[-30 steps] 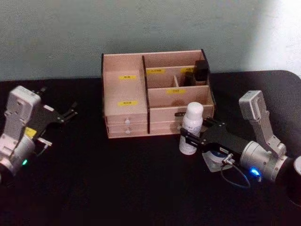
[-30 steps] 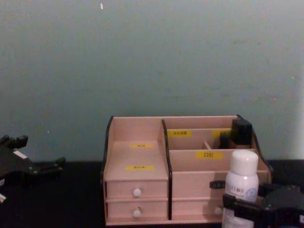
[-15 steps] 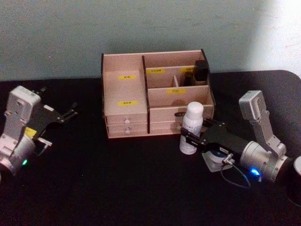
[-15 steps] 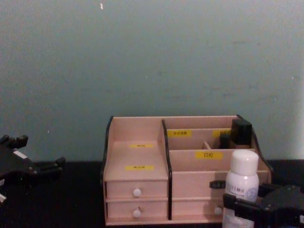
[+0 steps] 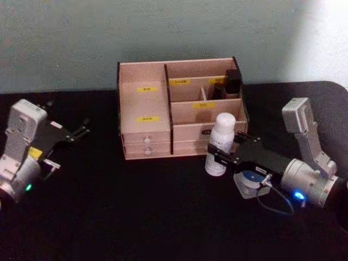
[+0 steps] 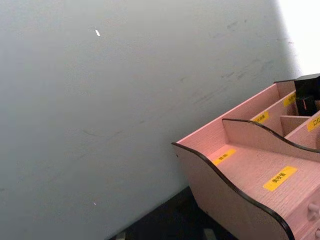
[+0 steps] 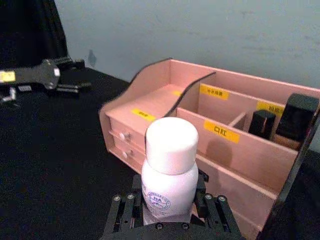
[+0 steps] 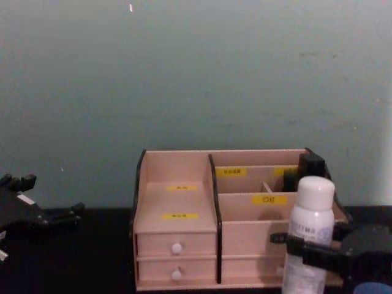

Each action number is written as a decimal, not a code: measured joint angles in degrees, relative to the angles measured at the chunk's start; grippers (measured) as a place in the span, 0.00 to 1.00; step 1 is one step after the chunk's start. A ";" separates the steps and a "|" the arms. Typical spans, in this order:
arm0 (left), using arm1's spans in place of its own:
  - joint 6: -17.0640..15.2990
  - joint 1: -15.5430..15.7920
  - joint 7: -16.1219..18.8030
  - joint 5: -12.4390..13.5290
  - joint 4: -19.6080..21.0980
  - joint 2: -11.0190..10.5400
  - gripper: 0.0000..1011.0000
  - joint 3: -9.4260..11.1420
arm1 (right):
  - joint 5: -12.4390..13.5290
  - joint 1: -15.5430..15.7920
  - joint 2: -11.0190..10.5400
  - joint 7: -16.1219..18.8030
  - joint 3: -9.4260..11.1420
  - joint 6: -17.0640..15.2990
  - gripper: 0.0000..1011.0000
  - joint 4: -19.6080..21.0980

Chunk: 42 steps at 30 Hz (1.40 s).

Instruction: Pick up the facial cleanser and watermelon frost from the table and place them into the tiered storage box.

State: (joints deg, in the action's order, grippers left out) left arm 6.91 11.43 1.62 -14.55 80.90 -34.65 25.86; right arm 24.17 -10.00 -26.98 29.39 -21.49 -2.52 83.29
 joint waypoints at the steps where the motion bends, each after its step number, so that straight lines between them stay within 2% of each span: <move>1: 0.00 0.00 0.00 0.00 0.00 0.00 0.99 0.00 | 0.52 0.15 -0.34 0.02 0.15 -0.65 0.59 0.93; 11: 0.00 0.00 0.00 0.00 0.00 0.00 0.99 0.00 | 3.57 -0.76 -2.16 -0.75 0.92 -4.63 0.59 6.66; 21: 0.00 0.00 0.00 0.00 0.00 0.00 0.99 0.00 | 5.19 -4.81 -1.68 -2.59 0.57 -6.09 0.59 7.19; 30: 0.00 0.00 0.00 0.00 0.00 0.00 0.99 0.00 | 3.55 -10.21 0.68 -4.10 -1.24 -6.01 0.59 2.90; 34: 0.00 0.00 0.00 0.00 0.00 0.00 0.99 0.00 | 1.99 -13.66 2.25 -4.14 -2.45 -5.37 0.59 -0.59; 42: 0.00 0.00 0.00 0.00 0.00 0.00 0.99 0.00 | -0.45 -19.10 5.40 -4.27 -3.48 -3.98 0.59 -7.20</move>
State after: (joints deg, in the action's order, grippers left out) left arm 6.91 11.43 1.62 -14.55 80.90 -34.65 25.86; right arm 23.73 -29.11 -21.58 25.11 -24.97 -6.50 76.09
